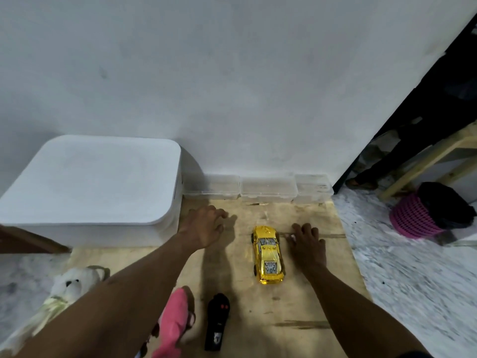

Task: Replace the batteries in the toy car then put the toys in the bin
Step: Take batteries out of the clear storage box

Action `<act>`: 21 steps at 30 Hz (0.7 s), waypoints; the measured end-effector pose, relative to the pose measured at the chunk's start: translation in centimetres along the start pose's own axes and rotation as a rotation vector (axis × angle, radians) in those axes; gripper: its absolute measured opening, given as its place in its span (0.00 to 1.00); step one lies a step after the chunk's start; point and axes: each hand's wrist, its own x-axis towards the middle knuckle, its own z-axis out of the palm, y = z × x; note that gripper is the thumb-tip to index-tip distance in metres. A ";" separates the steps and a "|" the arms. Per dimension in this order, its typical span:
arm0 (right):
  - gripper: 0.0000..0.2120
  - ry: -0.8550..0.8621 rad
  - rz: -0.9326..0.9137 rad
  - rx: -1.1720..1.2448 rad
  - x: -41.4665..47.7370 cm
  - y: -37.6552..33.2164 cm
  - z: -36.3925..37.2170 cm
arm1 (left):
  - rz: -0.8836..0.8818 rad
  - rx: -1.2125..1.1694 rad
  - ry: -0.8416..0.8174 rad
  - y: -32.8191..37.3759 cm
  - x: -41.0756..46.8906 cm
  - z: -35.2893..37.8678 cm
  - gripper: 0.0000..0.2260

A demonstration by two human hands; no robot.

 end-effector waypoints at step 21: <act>0.12 -0.016 -0.317 0.073 3.5 -10.4 -12.2 | -0.119 0.105 -0.086 0.9 1.0 -8.8 0.15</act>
